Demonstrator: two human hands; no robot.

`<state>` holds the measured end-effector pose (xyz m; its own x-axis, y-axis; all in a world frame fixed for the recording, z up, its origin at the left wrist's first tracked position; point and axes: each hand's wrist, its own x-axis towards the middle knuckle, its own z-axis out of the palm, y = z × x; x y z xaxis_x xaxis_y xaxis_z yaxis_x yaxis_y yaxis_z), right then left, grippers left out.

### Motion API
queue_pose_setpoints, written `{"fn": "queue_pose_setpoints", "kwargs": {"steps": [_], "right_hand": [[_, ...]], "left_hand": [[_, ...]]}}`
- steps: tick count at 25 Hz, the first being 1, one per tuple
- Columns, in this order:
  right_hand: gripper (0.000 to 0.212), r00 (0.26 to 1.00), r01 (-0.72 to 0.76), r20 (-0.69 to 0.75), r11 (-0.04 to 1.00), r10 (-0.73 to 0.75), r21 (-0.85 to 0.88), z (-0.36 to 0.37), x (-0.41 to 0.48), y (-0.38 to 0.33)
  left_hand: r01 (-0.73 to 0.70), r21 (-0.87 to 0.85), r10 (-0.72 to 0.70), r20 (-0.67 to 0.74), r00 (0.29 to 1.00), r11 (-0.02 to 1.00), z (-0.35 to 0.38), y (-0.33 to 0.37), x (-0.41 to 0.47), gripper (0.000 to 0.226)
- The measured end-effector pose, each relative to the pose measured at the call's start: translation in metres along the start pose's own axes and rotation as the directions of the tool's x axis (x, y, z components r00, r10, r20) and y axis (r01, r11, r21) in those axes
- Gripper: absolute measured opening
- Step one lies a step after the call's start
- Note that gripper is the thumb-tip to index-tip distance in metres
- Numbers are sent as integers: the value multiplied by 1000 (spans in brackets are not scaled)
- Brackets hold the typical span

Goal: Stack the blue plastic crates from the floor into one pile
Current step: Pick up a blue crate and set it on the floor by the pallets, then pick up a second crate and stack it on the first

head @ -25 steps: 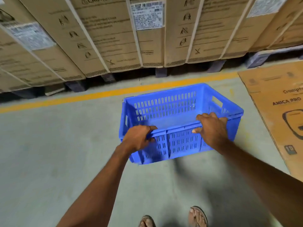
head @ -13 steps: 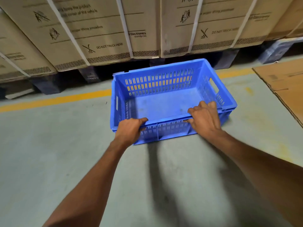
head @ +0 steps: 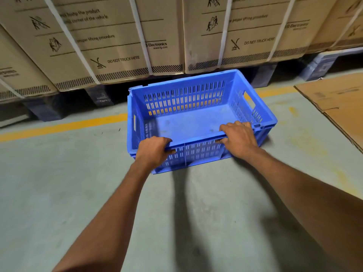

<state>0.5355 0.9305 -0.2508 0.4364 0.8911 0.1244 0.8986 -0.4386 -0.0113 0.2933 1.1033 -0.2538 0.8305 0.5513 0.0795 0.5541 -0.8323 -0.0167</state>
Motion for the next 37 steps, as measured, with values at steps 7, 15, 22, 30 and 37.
{"fn": "queue_pose_setpoints", "kwargs": {"steps": [7, 15, 22, 30, 37], "right_hand": [[27, 999, 36, -12, 999, -35, 31, 3, -3, 2], [23, 999, 21, 35, 1000, -22, 8, -5, 4, -2], [24, 999, -16, 42, 1000, 16, -1, -2, 10, -6], [61, 971, -214, 159, 945, 179, 246, -79, -40, -15], [42, 935, -353, 205, 817, 289, 457, -259, -147, -23]], "left_hand": [[-72, -45, 73, 24, 997, 996, 0, 51, 25, 33], [-158, -17, 159, 23, 987, 987, 0, 34, 35, 42], [-140, -41, 143, 60, 988, 989, 0, 27, 42, 45], [102, -255, -74, 119, 990, 961, -60, 61, -21, 72], [320, -535, -225, 237, 945, 782, -250, 128, -86, 34]]}}
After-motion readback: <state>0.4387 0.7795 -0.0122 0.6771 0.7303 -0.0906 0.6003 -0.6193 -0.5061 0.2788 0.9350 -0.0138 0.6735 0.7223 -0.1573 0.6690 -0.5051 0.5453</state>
